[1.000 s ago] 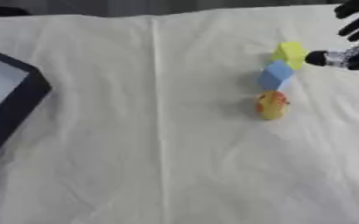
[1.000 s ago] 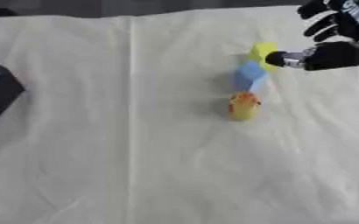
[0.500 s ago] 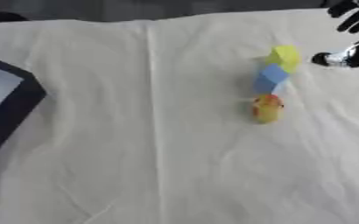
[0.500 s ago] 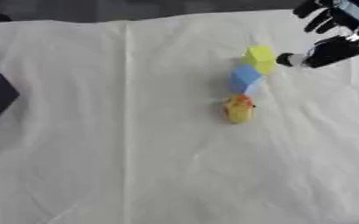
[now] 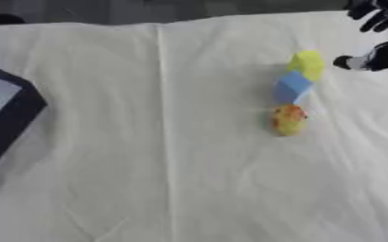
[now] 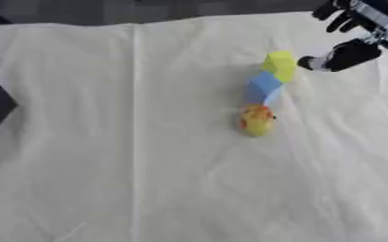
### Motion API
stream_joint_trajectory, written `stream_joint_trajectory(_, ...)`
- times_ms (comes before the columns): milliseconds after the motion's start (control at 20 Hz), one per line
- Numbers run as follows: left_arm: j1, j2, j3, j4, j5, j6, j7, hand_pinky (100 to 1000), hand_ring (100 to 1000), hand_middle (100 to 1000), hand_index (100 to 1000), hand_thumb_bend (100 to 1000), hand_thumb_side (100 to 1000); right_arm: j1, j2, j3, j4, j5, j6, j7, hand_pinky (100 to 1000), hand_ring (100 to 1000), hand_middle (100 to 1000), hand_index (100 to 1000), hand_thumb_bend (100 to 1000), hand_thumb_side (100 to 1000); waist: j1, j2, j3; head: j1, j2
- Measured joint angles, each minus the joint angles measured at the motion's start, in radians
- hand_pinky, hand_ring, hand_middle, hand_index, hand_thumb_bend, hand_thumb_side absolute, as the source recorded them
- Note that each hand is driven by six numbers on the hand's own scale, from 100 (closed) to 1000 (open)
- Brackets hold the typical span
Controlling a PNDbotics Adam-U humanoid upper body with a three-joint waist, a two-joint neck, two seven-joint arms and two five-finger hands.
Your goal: Pick up the objects with one hand, pass them to the other hand, and then place them into the box on the other side of the table.
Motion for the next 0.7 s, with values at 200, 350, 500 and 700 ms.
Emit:
stream_joint_trajectory(200,-0.004,0.009,-0.005,-0.014,0.000,0.002,-0.005,813,673,599,713,100,786,-0.005,0.000,0.010,0.015,0.047,-0.007,0.023,819,754,777,810,498,100,0.000,0.008,0.013,-0.011,-0.007)
stream_joint_trajectory(350,-0.005,0.015,-0.006,-0.023,-0.001,0.005,-0.009,813,673,599,713,100,785,-0.006,0.000,0.013,0.028,0.086,-0.016,0.037,823,762,780,815,475,100,0.000,0.017,0.022,-0.018,-0.009)
stream_joint_trajectory(500,-0.006,0.017,-0.006,-0.035,-0.001,0.006,-0.013,812,673,599,713,100,784,-0.007,0.000,0.013,0.041,0.118,-0.022,0.043,824,764,782,815,472,100,0.000,0.023,0.030,-0.024,-0.010)
stream_joint_trajectory(700,-0.009,0.017,-0.012,-0.046,-0.002,0.010,-0.018,812,673,599,713,100,784,-0.011,0.000,0.012,0.059,0.155,-0.026,0.044,843,776,787,821,461,100,0.000,0.036,0.045,-0.031,-0.021)
